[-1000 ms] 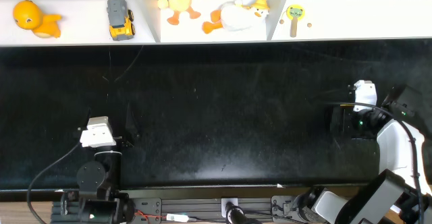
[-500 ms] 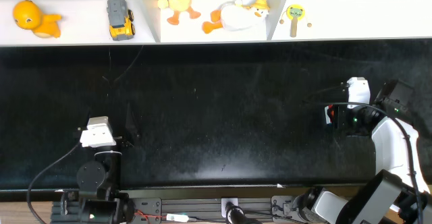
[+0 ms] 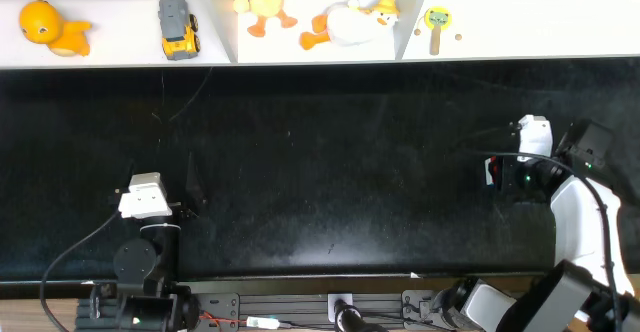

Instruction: Store Toys

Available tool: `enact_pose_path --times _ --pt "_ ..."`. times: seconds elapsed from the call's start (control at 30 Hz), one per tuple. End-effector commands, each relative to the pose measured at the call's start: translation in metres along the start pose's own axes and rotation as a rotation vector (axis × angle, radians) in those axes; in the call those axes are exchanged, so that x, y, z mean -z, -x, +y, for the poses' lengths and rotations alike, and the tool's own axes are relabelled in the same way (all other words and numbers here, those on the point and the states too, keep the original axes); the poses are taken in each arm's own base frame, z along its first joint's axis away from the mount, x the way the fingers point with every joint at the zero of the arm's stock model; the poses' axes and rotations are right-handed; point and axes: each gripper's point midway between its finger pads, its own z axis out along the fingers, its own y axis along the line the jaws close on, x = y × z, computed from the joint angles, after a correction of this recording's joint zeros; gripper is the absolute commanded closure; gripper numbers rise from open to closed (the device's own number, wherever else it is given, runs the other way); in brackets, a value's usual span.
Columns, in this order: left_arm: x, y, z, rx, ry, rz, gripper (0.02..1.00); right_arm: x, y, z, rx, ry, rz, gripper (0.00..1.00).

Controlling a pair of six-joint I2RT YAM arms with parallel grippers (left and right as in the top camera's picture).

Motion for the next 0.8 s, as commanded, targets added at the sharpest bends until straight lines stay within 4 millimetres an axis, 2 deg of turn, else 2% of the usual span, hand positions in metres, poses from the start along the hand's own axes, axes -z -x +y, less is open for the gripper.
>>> enact_pose_path --times 0.03,0.47,0.57,0.8 --pt "0.000 0.001 0.001 -0.021 0.002 -0.006 0.020 0.024 0.028 -0.009 -0.031 -0.057 -0.084 0.549" --pt "0.000 0.001 0.001 -0.021 0.002 -0.006 0.020 0.086 0.123 -0.037 -0.080 -0.147 -0.327 0.531" --pt "0.000 0.001 0.001 -0.021 0.002 -0.006 0.023 0.088 0.139 -0.040 -0.078 -0.145 -0.343 0.546" --pt "0.000 0.001 0.001 -0.021 0.002 -0.006 0.020 0.075 0.179 -0.047 -0.103 -0.122 -0.361 0.549"
